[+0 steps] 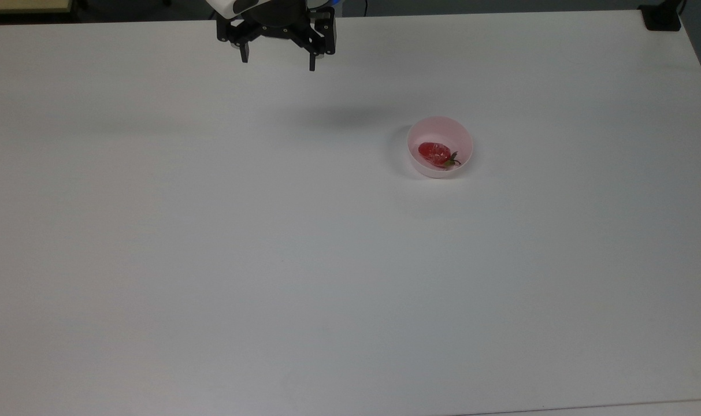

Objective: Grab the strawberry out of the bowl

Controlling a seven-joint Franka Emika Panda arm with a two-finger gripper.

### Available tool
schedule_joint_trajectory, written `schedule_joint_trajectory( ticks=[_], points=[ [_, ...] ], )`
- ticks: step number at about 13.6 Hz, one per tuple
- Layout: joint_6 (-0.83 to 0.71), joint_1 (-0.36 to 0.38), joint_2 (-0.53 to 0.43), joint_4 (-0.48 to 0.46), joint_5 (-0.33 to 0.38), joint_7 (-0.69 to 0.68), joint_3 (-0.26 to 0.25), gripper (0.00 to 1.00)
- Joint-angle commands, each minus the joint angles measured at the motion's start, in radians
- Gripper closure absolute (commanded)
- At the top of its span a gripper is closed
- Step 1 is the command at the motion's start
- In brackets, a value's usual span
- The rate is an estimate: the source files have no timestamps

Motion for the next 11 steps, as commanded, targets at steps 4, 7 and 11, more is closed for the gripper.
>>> schedule_joint_trajectory(
  ticks=[4,7,11],
  points=[
    [0.030,0.010,-0.037,-0.043,-0.002,-0.036,-0.015,0.00],
    [0.029,0.010,-0.037,-0.043,-0.002,-0.038,-0.015,0.00],
    [0.037,0.020,-0.030,-0.042,0.000,-0.038,-0.012,0.00]
  ],
)
